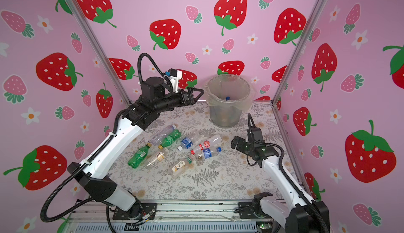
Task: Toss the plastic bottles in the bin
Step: 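Withdraw the left gripper from the bin back over the bottles, then reach the right gripper toward the red-capped white bottle while the left gripper hovers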
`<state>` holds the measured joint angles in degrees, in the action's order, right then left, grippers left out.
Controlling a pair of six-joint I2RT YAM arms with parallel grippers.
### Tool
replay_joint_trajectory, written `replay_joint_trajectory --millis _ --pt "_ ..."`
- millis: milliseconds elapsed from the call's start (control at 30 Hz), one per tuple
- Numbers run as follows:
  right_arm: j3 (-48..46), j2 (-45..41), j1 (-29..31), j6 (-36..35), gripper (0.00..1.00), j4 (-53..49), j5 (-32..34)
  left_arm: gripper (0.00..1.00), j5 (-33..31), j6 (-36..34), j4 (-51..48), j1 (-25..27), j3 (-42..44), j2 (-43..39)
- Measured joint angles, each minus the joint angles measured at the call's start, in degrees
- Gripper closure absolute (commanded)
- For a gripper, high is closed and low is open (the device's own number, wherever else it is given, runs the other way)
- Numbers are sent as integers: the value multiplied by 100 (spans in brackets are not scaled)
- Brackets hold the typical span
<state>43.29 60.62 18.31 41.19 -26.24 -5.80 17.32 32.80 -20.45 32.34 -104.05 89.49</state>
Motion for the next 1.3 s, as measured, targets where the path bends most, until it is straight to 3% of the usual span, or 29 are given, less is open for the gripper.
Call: replay_joint_trajectory --millis 567,1300 --pt "0 -4 0 562 1 24 120 1 101 -407 -903 -332 1353 -699" --pt "-236 269 221 881 1 516 125 1 63 -1056 -1646 -337 3239 -1266"
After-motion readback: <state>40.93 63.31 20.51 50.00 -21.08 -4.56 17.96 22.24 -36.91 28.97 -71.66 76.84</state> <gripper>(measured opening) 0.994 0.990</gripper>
